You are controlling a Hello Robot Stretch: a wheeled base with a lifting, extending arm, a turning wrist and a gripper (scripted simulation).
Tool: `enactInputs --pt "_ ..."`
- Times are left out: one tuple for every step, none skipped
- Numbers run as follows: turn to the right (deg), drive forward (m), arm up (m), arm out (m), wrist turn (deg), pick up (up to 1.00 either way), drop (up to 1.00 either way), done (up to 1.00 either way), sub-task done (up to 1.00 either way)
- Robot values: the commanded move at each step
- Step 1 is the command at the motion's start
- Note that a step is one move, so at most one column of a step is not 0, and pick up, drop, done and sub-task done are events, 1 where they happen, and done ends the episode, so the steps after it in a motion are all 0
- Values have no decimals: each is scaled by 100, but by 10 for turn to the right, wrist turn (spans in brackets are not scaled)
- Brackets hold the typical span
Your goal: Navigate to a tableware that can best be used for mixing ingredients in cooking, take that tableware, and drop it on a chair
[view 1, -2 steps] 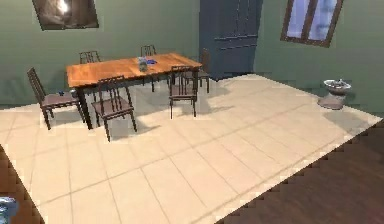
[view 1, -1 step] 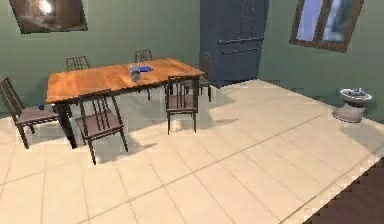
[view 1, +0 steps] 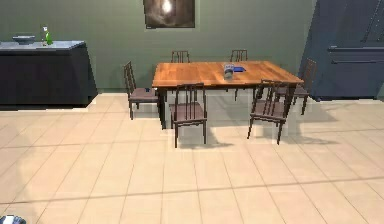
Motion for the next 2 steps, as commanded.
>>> enactInputs --pt "-30 0 0 0 0 0 0 0 0" --pt "0 65 0 0 0 0 0 0 0"
